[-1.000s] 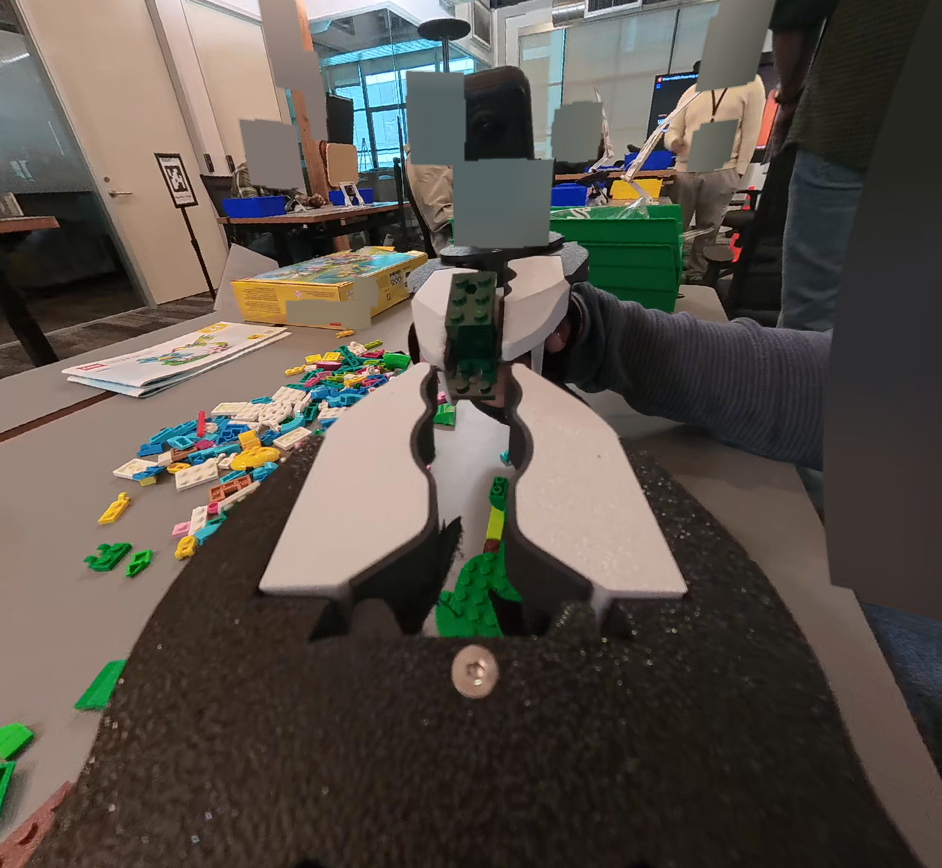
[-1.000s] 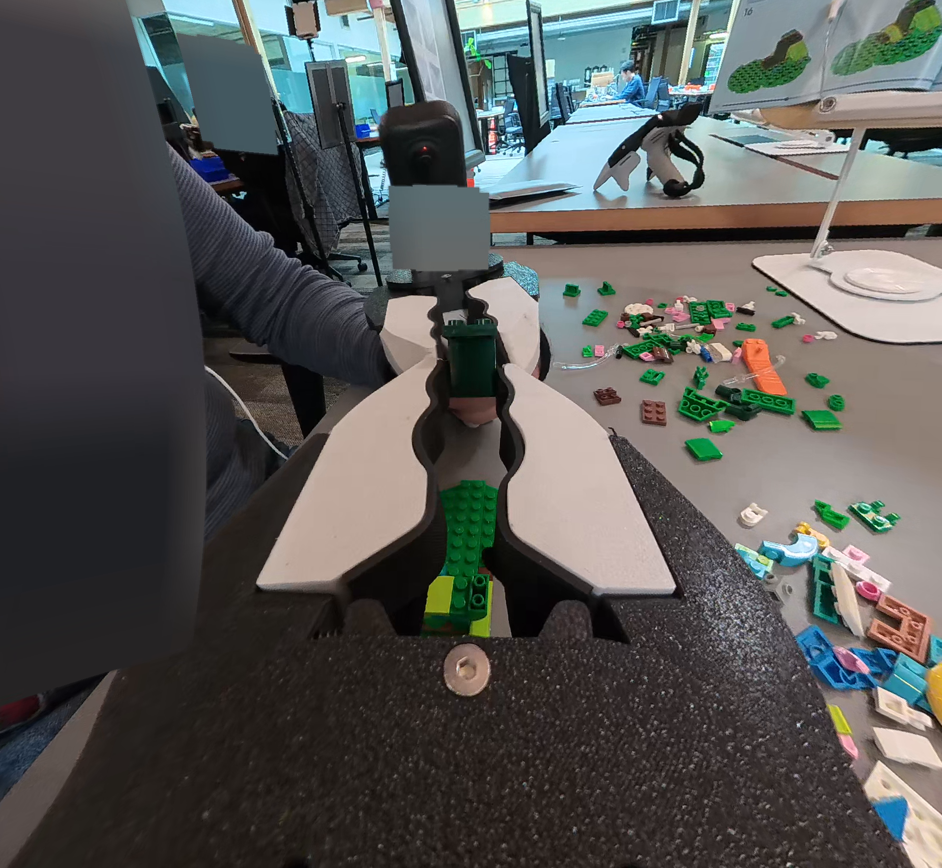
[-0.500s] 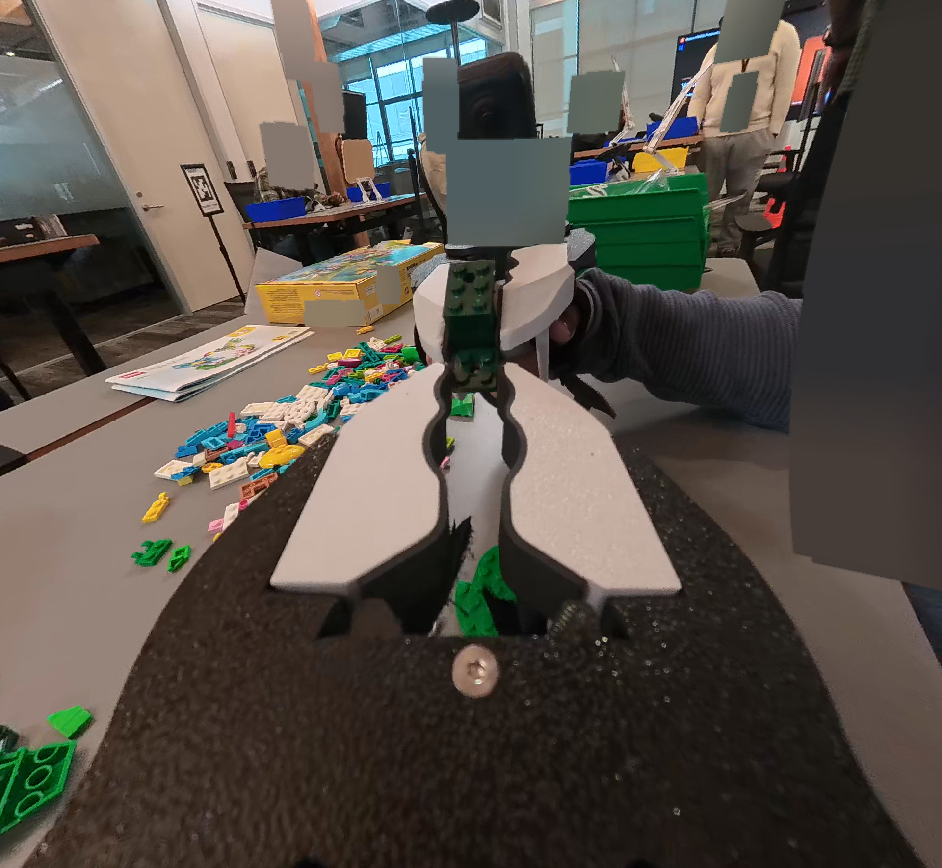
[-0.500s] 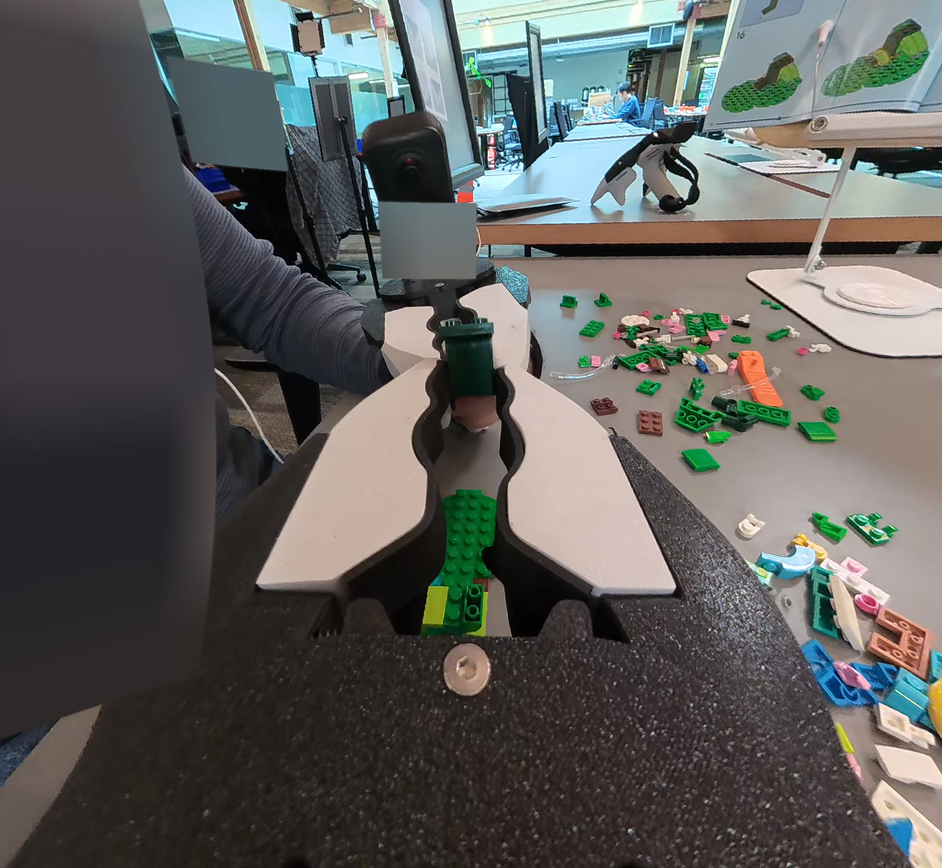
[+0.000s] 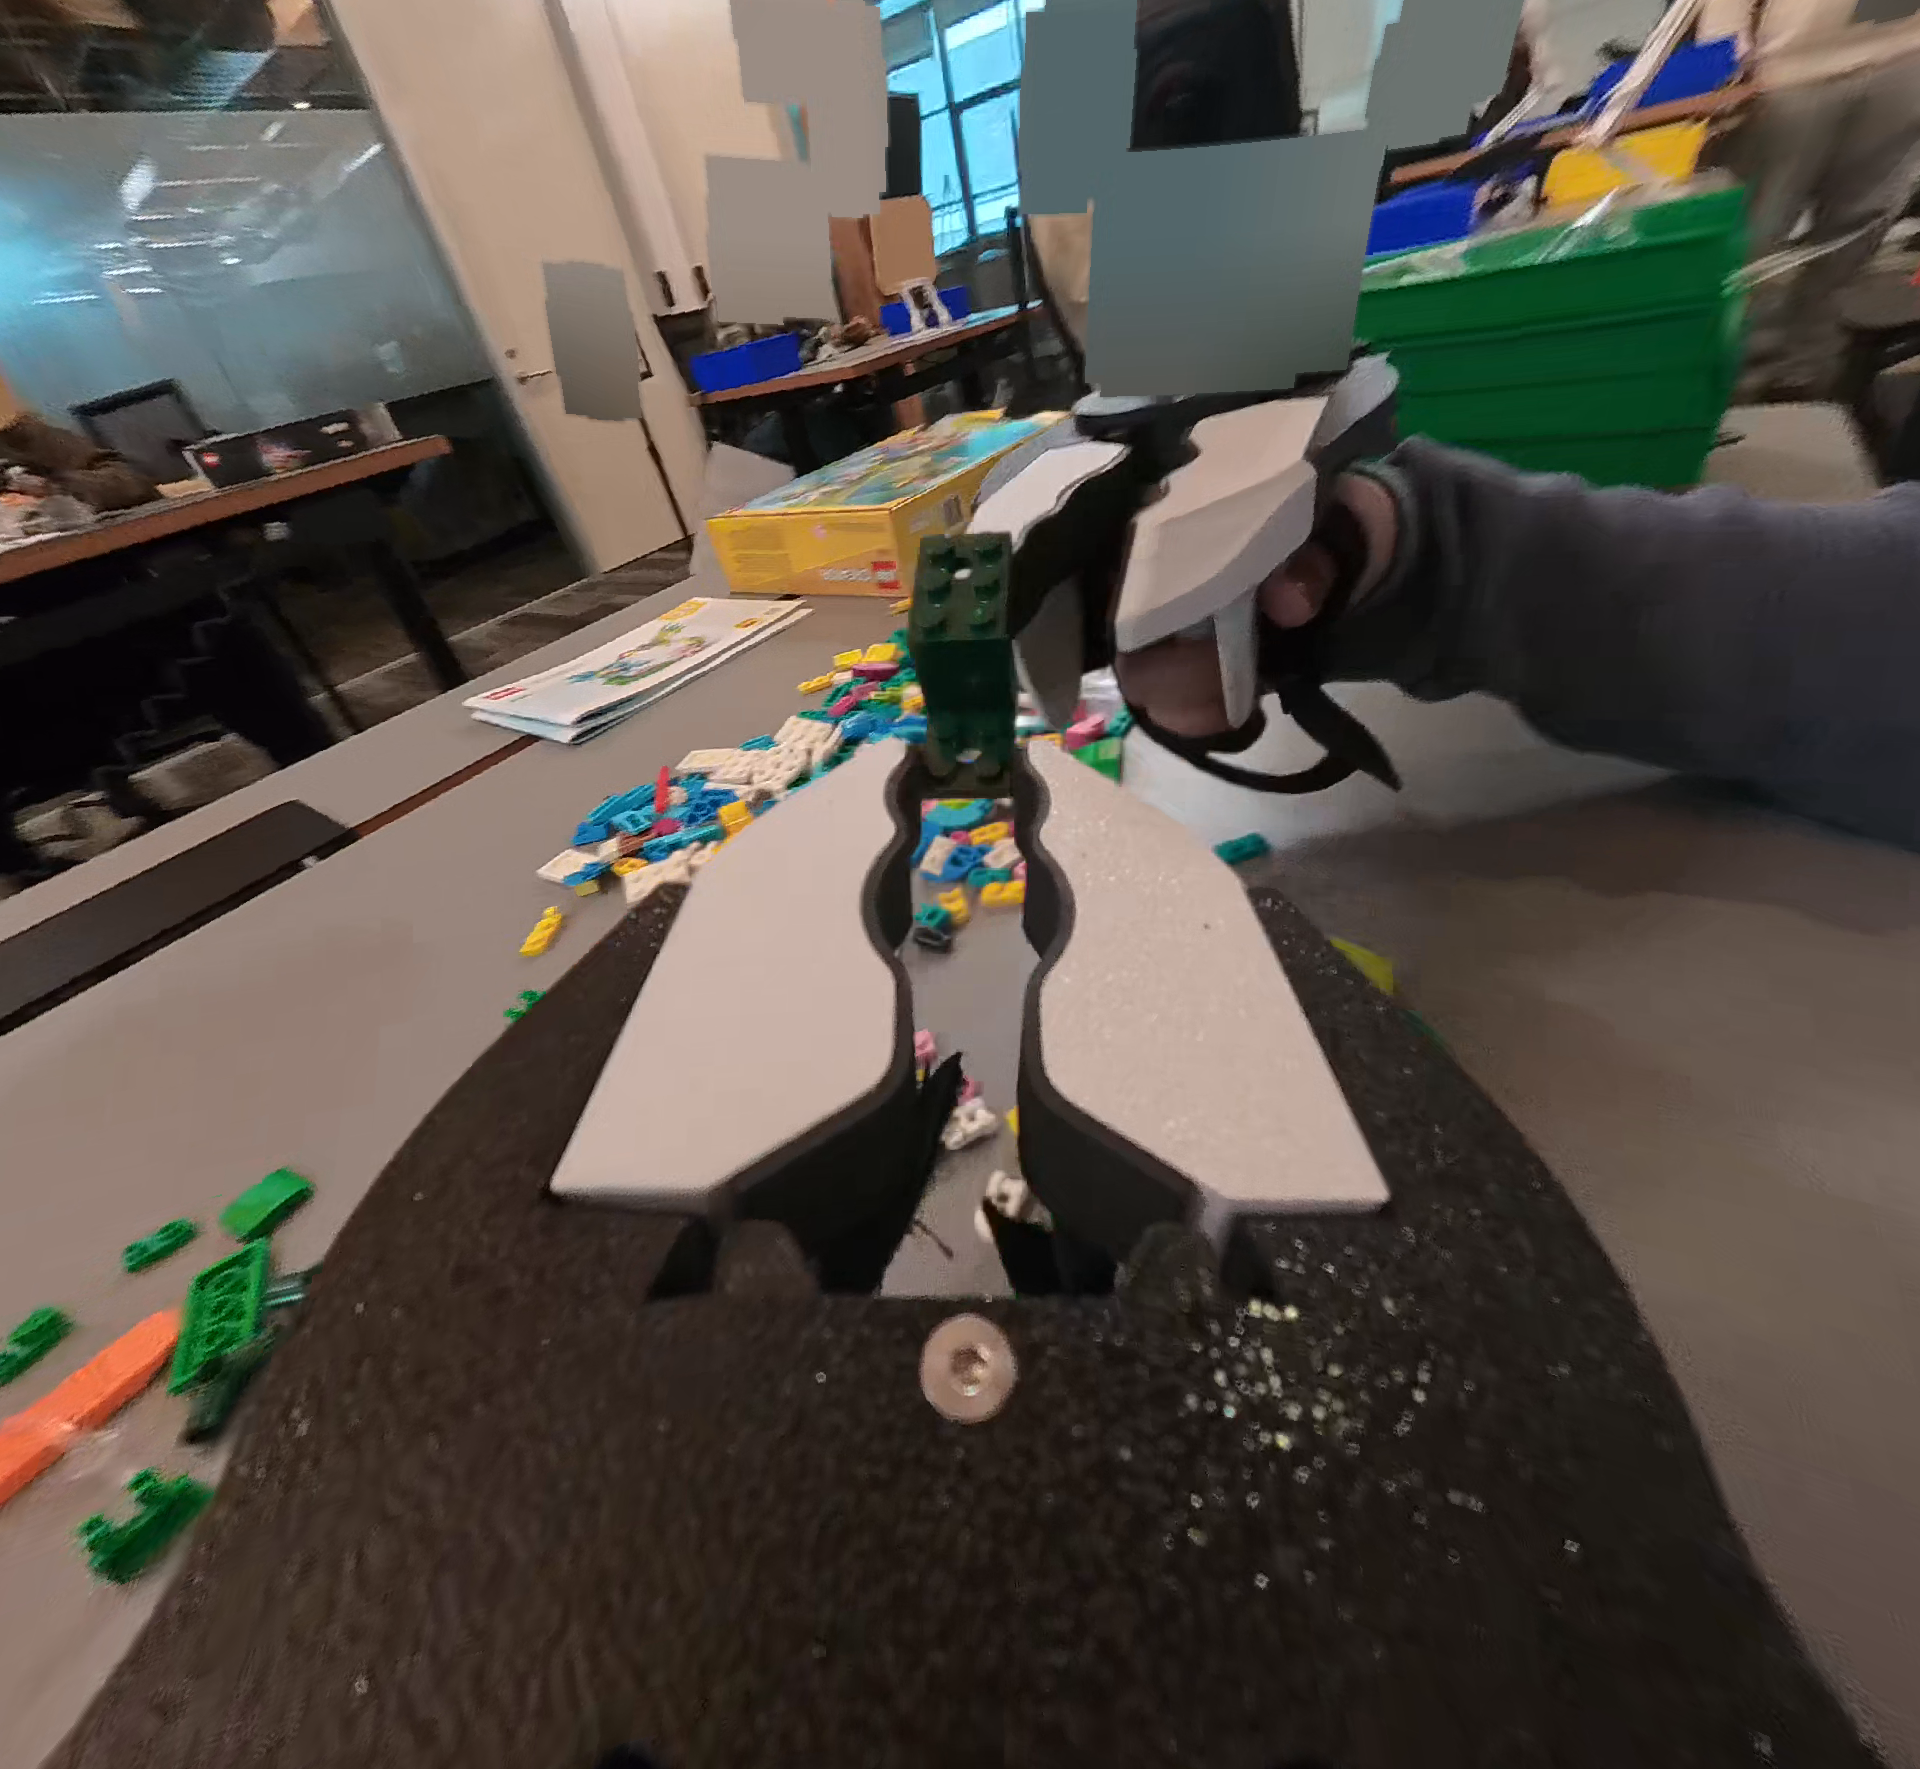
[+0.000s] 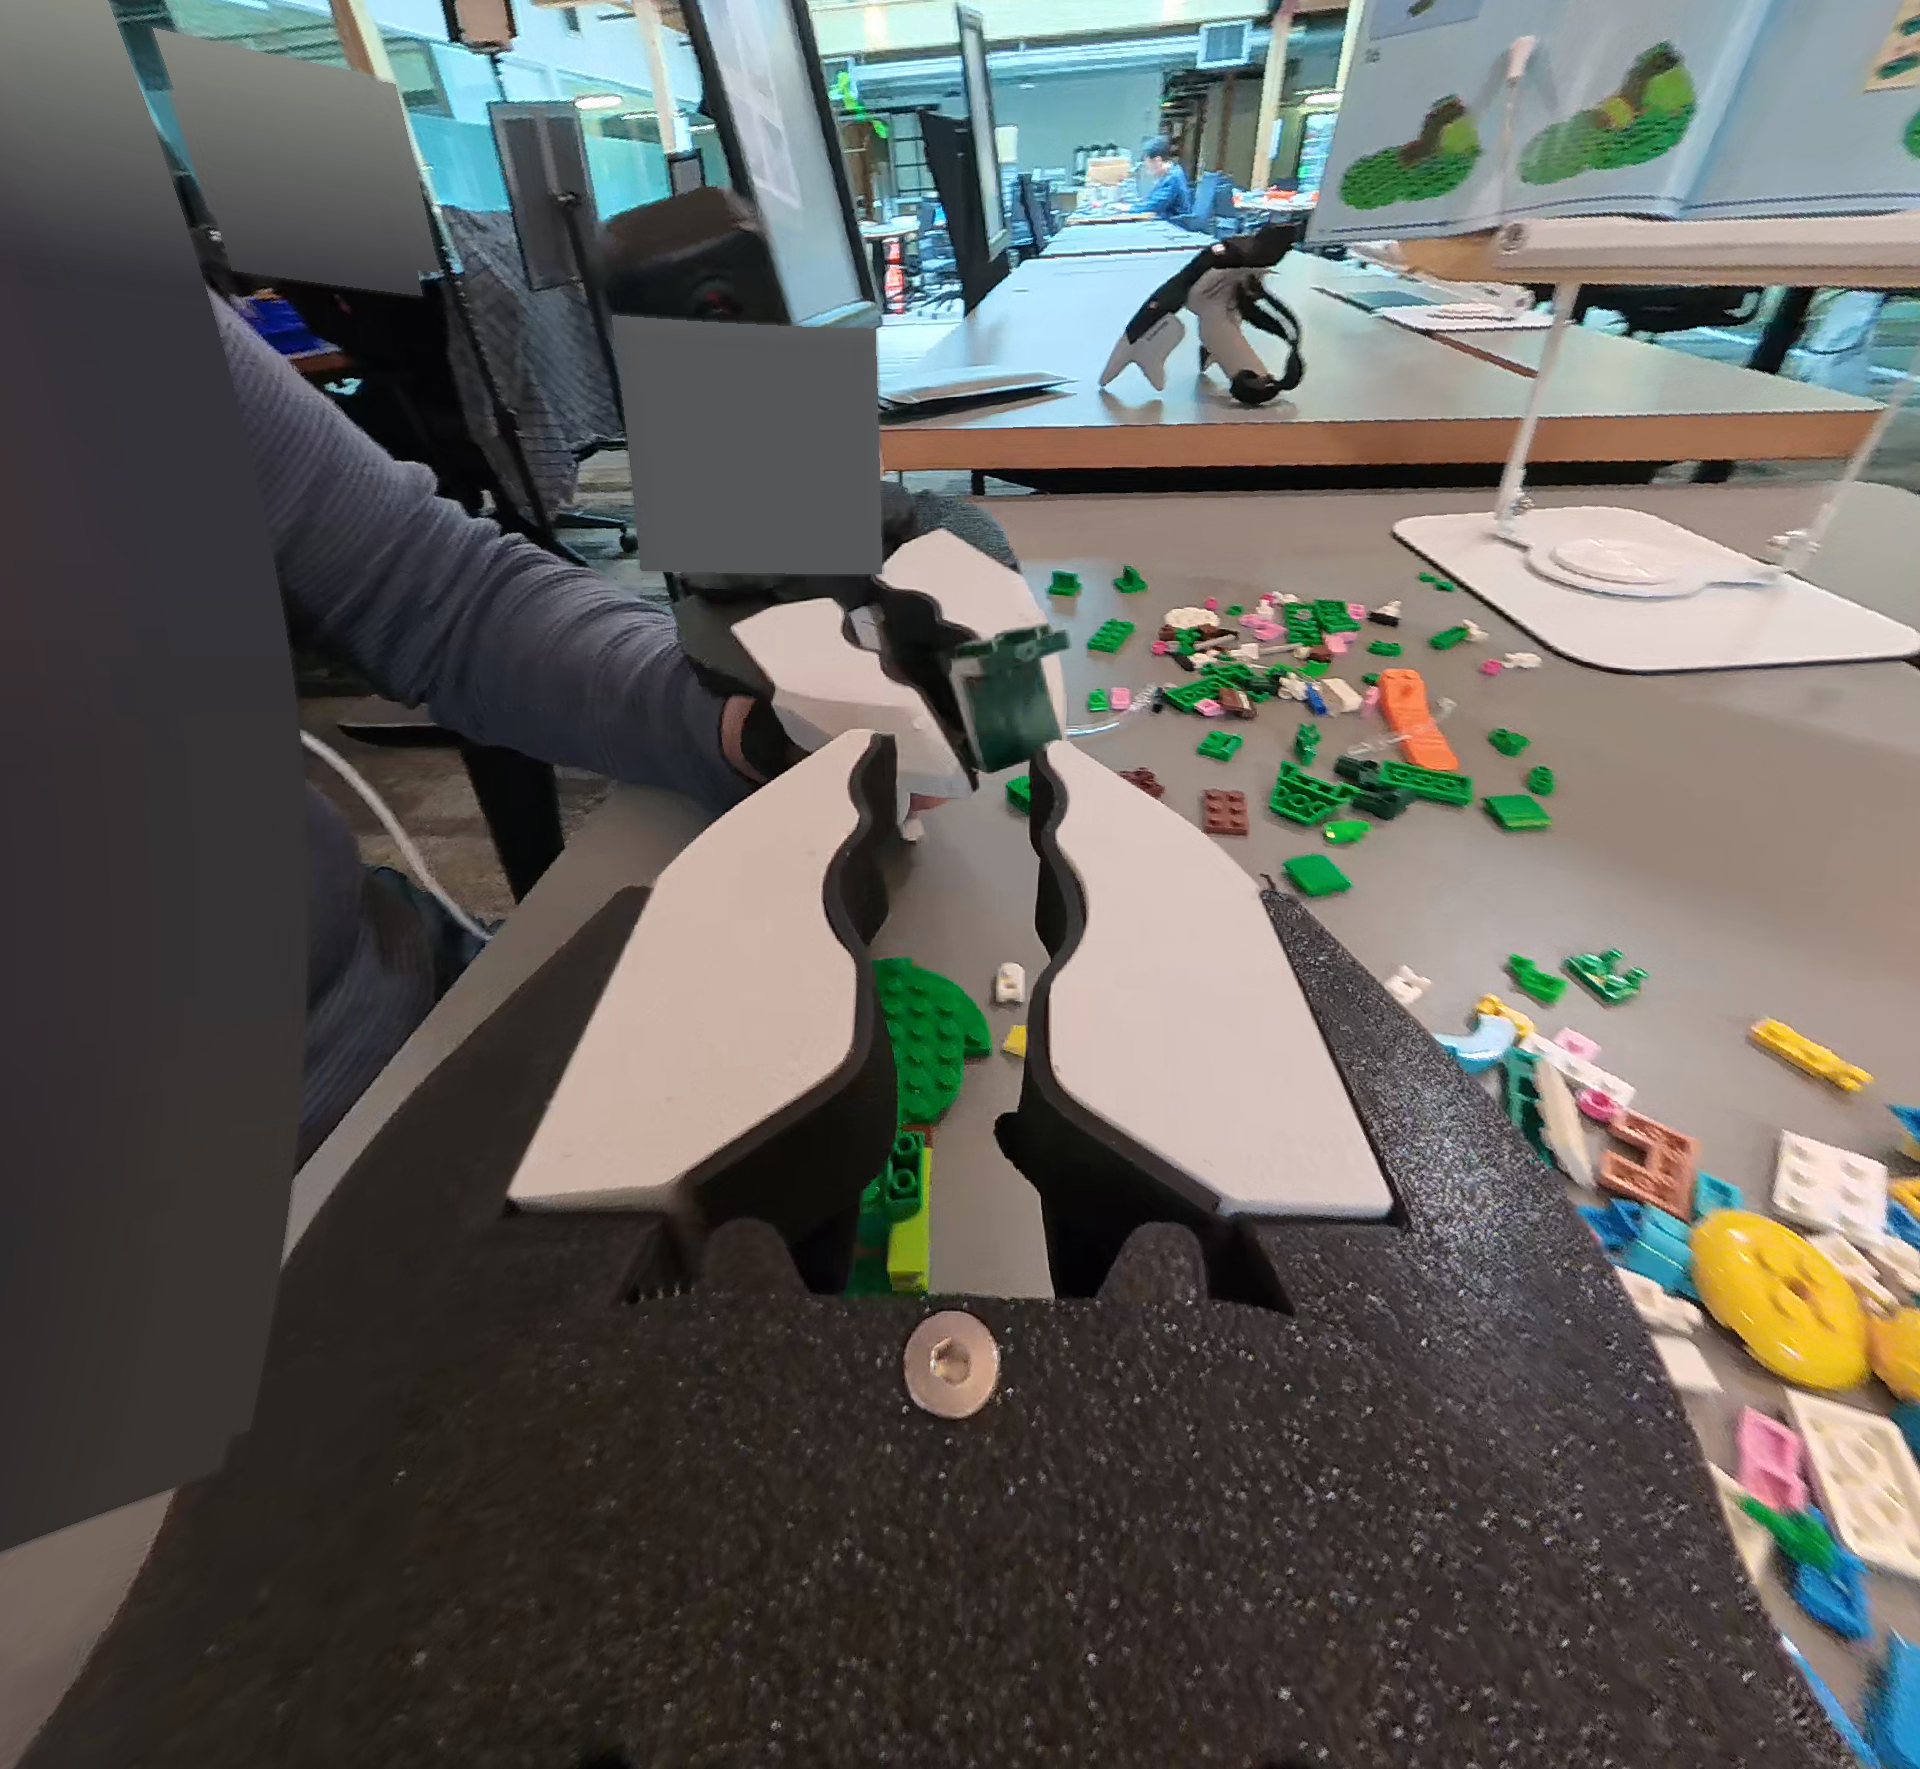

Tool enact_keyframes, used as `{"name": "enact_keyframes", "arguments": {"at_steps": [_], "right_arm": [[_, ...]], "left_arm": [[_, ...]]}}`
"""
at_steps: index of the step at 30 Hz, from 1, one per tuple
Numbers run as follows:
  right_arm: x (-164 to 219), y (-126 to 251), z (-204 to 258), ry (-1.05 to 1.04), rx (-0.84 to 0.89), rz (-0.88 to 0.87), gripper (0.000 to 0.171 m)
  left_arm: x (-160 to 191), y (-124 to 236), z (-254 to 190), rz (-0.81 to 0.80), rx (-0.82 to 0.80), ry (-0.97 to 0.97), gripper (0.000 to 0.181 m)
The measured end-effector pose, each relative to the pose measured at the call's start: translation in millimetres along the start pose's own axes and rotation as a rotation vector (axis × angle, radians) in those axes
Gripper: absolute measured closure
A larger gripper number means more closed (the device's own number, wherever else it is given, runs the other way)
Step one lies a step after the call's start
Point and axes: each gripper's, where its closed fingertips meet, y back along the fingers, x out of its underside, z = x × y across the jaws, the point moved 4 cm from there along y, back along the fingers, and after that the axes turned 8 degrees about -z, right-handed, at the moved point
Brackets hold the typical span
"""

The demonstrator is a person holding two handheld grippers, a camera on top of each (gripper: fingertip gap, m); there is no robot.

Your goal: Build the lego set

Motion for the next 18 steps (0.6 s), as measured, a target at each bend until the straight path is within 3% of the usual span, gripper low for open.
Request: {"name": "enact_keyframes", "arguments": {"at_steps": [11, 18], "right_arm": [[-5.8, 24.2, -0.8, 0.028, 0.098, 0.029, 0.146], [4.9, 30.8, 3.7, 0.063, 0.152, 0.095, 0.142]], "left_arm": [[6.7, -3.1, -5.7, 0.057, 0.072, 0.034, 0.165], [26.2, -0.5, -6.3, 0.218, 0.197, 0.083, 0.165]]}}
